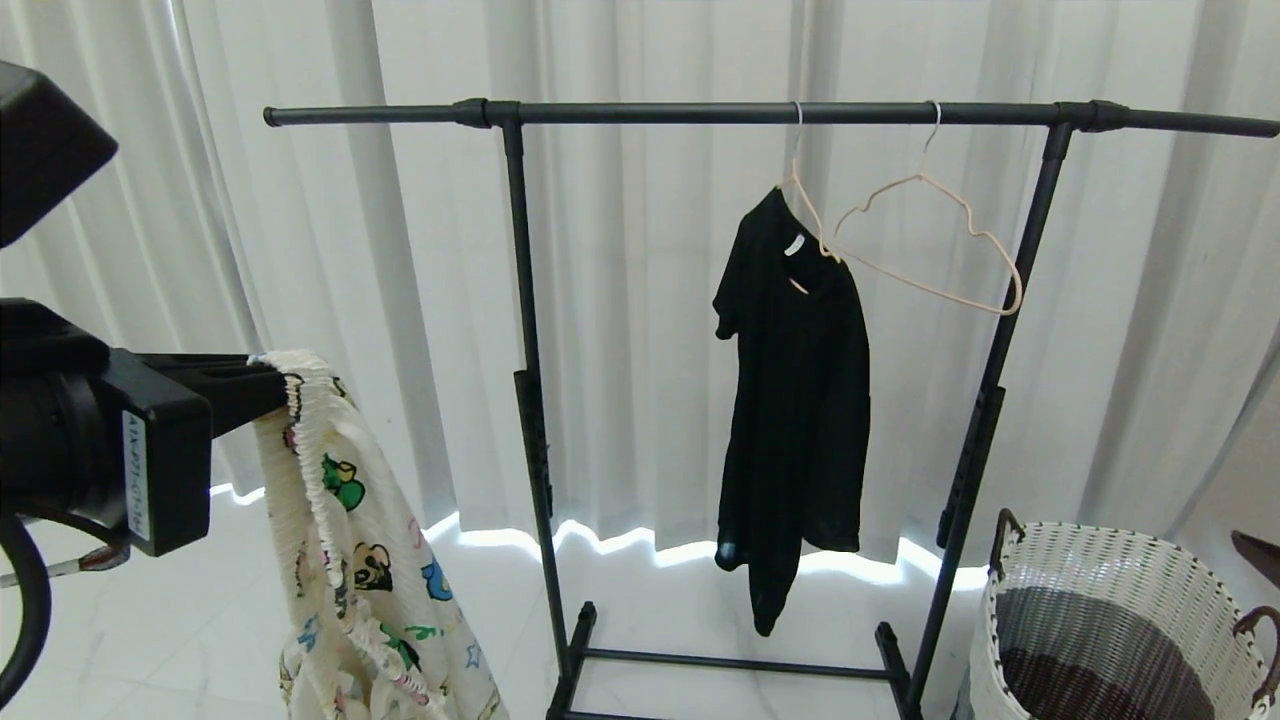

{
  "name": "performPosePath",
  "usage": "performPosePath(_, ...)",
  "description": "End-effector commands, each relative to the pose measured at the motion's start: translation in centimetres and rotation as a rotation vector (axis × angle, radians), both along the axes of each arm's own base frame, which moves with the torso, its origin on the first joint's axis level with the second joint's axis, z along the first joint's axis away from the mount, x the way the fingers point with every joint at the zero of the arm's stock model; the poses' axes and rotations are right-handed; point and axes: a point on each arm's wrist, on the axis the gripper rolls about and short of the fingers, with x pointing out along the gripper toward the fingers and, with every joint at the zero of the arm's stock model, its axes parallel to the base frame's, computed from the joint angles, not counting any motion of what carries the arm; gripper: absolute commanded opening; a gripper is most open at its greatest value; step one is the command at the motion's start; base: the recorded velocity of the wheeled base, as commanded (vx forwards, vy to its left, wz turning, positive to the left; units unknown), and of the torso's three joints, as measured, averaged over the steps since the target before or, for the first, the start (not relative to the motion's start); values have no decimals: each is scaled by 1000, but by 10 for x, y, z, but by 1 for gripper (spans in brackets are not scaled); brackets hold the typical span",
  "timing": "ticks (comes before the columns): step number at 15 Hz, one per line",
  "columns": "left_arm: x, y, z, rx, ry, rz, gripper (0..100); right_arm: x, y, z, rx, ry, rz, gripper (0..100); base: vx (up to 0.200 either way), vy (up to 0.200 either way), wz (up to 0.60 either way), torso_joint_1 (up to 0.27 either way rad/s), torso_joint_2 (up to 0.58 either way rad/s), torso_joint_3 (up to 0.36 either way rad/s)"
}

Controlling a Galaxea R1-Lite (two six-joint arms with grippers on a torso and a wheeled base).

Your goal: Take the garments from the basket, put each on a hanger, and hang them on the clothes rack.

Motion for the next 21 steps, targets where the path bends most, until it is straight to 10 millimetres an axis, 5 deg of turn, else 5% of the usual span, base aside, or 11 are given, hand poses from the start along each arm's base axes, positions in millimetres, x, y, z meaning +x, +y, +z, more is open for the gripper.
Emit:
performPosePath(1,-3,3,-2,2,-2,10,0,4,1,1,23,-8,7,100,0,0,0,144,-456,-271)
performPosePath(21,-5,4,-9,46,-1,3,0,7,2,4,56,-43,25,100,0,0,0,207,-490,-282)
